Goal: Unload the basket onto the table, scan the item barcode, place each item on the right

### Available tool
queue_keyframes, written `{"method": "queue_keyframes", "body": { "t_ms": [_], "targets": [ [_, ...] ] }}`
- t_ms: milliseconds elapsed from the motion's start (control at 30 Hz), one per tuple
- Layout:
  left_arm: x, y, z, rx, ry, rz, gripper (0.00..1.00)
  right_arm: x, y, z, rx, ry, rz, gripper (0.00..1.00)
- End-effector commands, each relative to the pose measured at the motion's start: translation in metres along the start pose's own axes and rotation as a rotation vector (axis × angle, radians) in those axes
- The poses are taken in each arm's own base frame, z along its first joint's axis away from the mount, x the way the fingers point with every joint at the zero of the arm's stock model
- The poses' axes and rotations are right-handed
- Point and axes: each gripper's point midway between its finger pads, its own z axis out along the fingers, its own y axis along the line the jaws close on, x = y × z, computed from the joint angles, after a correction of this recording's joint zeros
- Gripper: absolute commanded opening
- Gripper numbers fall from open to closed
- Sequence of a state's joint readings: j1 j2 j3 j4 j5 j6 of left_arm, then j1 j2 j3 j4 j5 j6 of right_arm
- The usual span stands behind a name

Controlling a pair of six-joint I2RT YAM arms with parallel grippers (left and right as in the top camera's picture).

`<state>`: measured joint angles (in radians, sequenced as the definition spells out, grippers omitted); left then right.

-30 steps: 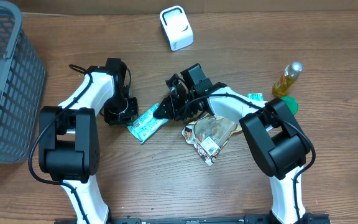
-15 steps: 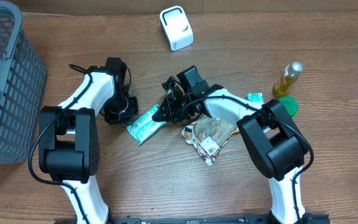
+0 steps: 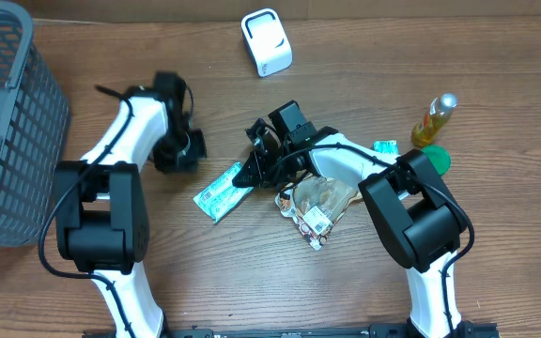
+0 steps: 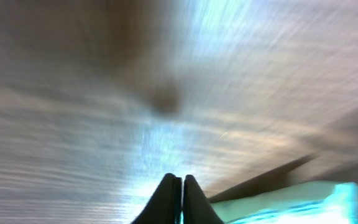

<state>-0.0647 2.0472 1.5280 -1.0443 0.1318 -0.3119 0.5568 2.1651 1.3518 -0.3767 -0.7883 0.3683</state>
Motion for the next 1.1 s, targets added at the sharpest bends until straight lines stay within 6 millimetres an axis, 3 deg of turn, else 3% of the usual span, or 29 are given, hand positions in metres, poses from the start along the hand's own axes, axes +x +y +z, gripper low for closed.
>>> {"method": "queue_keyframes", "body": {
  "t_ms": [0,33,100,200,367,500,633,1067],
  "targets": [
    [-0.032,0.002,-0.026,0.013,-0.1,-0.028,0.24,-0.003,0.011,-0.013,-0.042,0.002,-0.054,0.04],
    [-0.037,0.005,-0.03,0.013,-0.116,-0.034,0.42,-0.003,0.015,-0.018,-0.042,-0.002,-0.066,0.04],
    [-0.044,0.013,-0.034,0.003,-0.14,-0.052,1.0,-0.006,0.028,-0.033,-0.045,-0.016,-0.102,0.04],
    [-0.046,0.025,-0.035,-0.001,-0.139,-0.079,0.99,-0.013,0.066,-0.077,-0.066,-0.092,-0.193,0.04],
    [-0.047,0.026,-0.036,-0.001,-0.14,-0.083,1.0,-0.012,0.1,-0.128,-0.093,-0.171,-0.282,0.04],
    [-0.047,0.026,-0.036,-0.001,-0.14,-0.083,0.99,-0.004,0.117,-0.155,-0.101,-0.199,-0.344,0.04],
    [-0.047,0.026,-0.036,-0.001,-0.14,-0.083,1.0,0.004,0.122,-0.163,-0.098,-0.196,-0.338,0.04],
    [-0.047,0.026,-0.036,-0.001,-0.14,-0.083,1.0,0.012,0.117,-0.161,-0.088,-0.165,-0.321,0.04]
  ]
}}
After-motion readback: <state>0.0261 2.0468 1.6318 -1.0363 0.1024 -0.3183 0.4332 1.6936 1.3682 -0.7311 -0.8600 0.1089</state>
